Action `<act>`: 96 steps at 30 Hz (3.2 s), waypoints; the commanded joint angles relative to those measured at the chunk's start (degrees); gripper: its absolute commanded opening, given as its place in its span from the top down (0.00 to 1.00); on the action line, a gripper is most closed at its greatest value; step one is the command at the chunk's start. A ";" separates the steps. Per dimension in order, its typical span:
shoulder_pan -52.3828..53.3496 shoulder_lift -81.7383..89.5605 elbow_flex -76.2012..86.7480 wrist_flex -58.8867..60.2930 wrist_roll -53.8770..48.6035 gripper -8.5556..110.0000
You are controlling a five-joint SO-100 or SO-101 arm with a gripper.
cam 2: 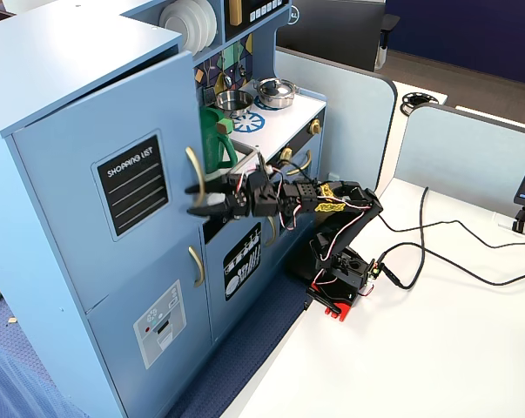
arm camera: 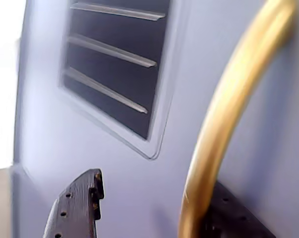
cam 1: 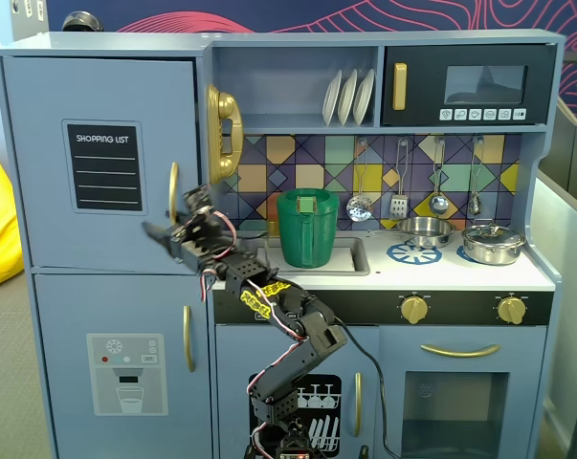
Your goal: Open the left cabinet door
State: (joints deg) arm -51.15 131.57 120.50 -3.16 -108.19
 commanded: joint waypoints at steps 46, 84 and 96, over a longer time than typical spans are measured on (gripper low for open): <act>16.26 26.28 9.40 8.00 -8.96 0.85; 35.51 13.89 8.96 31.99 4.39 0.85; 50.63 20.39 26.63 63.54 17.14 0.88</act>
State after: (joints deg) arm -1.85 147.22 142.73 56.87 -94.92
